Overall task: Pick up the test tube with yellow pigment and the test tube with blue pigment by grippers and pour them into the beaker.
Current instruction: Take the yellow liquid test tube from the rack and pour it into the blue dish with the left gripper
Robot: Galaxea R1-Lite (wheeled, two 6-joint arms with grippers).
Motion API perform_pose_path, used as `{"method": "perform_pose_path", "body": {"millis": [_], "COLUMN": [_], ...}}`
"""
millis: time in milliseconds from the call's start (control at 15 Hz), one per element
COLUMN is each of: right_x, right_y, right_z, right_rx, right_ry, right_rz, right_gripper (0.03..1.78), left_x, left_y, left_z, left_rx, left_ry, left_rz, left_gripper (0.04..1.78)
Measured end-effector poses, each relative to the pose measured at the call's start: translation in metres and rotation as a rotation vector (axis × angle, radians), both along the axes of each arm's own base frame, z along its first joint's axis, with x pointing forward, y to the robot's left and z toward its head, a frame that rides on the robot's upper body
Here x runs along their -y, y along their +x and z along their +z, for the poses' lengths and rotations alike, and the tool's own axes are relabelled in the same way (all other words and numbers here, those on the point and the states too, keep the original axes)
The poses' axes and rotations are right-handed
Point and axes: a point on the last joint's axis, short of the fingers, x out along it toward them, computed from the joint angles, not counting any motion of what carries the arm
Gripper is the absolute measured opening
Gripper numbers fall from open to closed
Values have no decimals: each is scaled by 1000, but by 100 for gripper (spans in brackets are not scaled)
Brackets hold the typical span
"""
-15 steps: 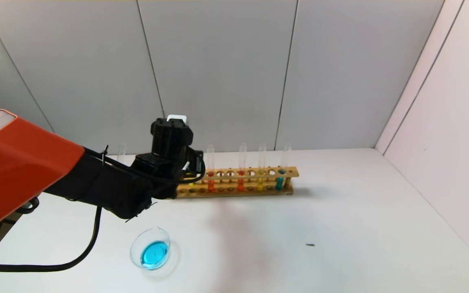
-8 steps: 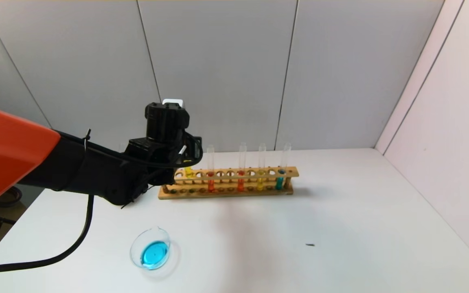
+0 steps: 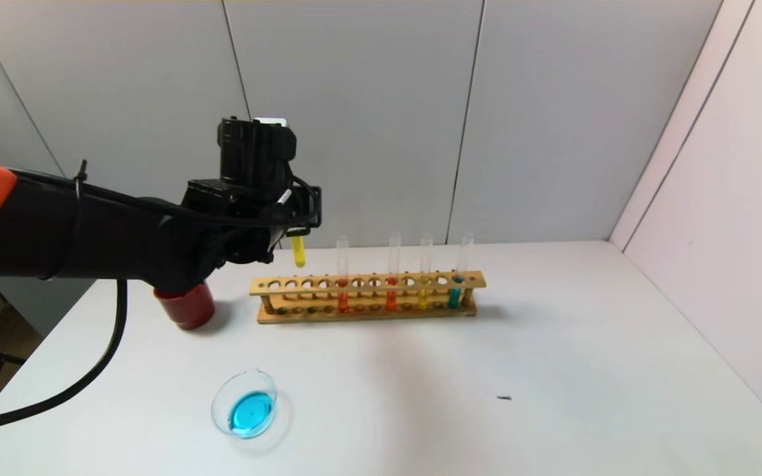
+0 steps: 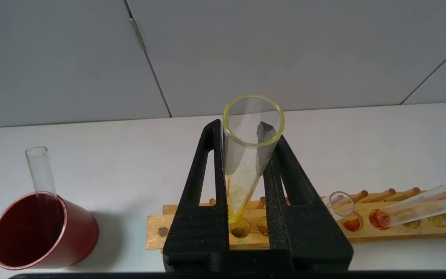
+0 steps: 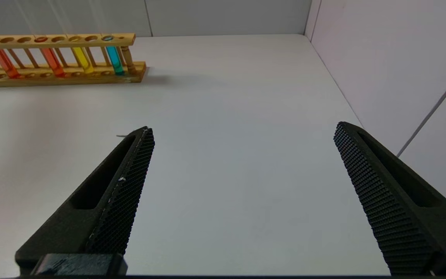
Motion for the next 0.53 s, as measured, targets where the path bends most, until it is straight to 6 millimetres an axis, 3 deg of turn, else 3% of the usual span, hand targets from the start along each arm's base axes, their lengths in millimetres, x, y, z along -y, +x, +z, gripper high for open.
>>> {"method": "perform_pose_path", "body": {"millis": [200, 533], "right_x": [0, 0], "right_y": [0, 0], "right_z": [0, 0], "right_rx": [0, 0], "right_ry": [0, 0], "right_rz": [0, 0], "right_gripper": [170, 170], "left_x": [-11, -42], "left_y": [-18, -63], "left_z": [19, 28], "left_rx": [-37, -132], "left_ry": [30, 186], "left_rz": [19, 61], "left_gripper": [31, 31]}}
